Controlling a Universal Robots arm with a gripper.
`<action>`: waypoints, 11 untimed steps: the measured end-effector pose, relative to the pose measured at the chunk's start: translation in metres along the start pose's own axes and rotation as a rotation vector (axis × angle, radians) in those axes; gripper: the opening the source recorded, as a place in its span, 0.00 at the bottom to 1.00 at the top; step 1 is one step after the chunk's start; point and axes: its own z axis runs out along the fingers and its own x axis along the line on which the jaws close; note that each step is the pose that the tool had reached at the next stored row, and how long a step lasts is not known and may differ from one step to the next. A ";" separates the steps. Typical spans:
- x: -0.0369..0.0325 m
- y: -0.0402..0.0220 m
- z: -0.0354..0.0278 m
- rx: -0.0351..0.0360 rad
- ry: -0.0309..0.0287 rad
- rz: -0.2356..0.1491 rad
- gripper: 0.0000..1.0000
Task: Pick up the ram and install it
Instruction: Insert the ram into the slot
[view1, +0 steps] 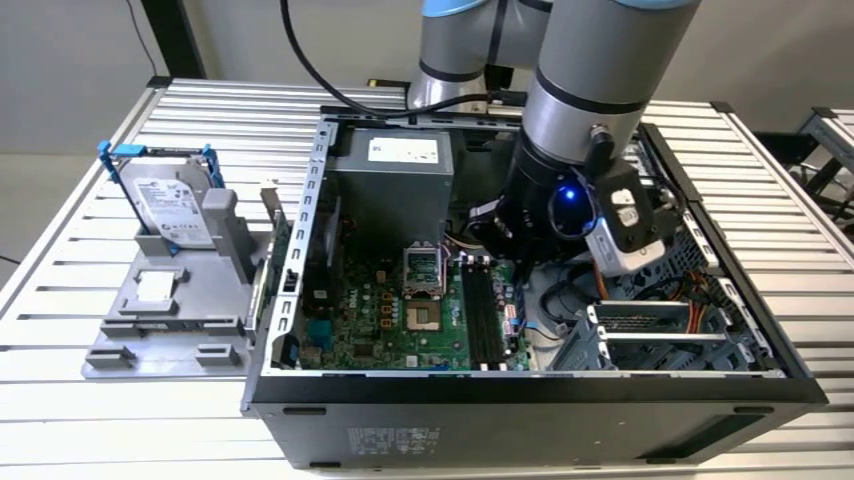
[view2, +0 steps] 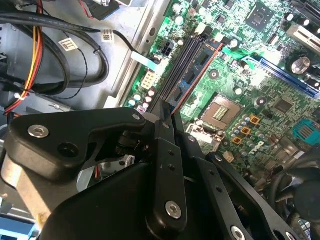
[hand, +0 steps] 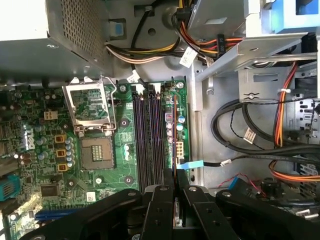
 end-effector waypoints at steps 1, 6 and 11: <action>0.0000 0.0000 0.0011 -0.0001 0.0001 0.000 0.00; 0.0002 0.0004 0.0078 0.0001 0.0017 0.000 0.00; 0.0002 0.0003 0.0091 0.0008 0.0041 0.000 0.00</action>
